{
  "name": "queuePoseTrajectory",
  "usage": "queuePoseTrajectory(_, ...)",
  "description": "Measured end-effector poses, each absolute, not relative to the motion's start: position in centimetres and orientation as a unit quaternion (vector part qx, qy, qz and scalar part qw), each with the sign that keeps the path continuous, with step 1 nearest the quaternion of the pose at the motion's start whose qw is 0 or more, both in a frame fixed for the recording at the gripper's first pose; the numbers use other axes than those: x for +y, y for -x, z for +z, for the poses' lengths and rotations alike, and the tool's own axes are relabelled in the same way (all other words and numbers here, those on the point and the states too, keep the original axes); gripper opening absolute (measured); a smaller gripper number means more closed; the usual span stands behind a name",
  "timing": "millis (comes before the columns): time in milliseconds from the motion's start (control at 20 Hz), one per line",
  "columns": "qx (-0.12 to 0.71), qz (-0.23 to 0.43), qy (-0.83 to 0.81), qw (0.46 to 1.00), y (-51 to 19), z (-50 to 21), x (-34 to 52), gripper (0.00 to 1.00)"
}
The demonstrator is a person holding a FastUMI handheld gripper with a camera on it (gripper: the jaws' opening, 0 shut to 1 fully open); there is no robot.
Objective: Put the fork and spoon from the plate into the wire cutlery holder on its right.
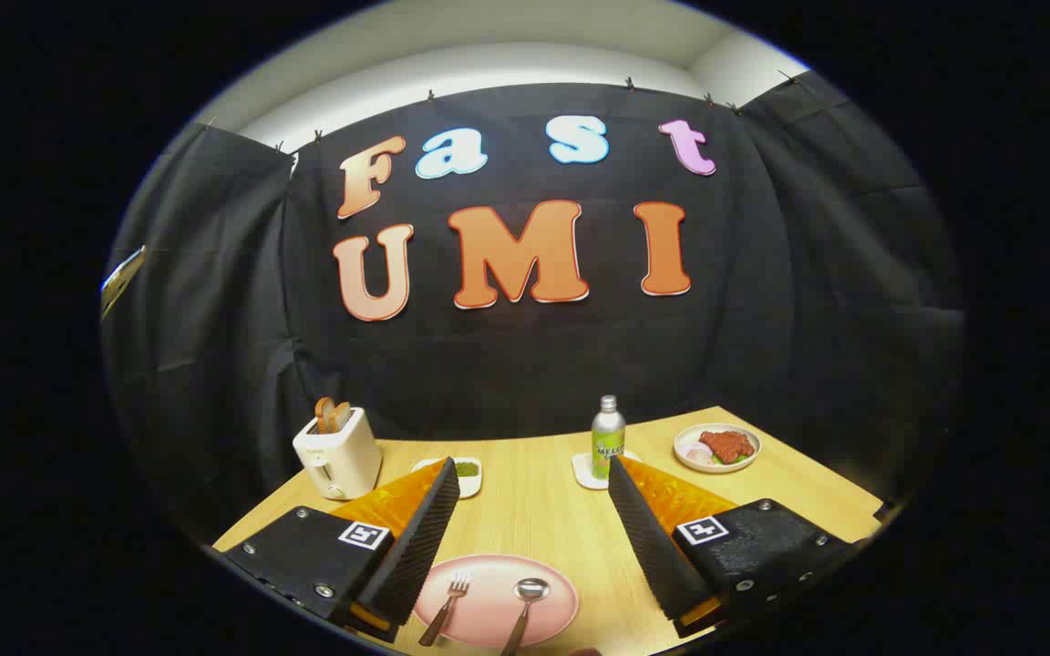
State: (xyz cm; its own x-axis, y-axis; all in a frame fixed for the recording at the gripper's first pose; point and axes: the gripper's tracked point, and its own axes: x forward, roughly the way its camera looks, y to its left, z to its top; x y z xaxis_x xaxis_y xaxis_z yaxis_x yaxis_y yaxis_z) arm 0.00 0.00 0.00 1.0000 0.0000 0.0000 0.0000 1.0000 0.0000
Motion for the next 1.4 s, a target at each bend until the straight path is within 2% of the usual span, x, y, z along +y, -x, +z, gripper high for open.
queuePoseTrajectory(250, 0.035, 0.002, -0.008, 0.999, 0.2, -2.2, 0.7, 0.99)
queuePoseTrajectory(450, 0.032, 0.018, -0.001, 0.999, 0.6, -2.1, 1.8, 0.99)
queuePoseTrajectory(850, 0.076, 0.001, 0.01, 0.997, 0.9, -5.1, 1.6, 0.99)
queuePoseTrajectory(1400, 0.094, 0.004, 0.016, 0.995, 1.2, -6.8, 2.3, 0.99)
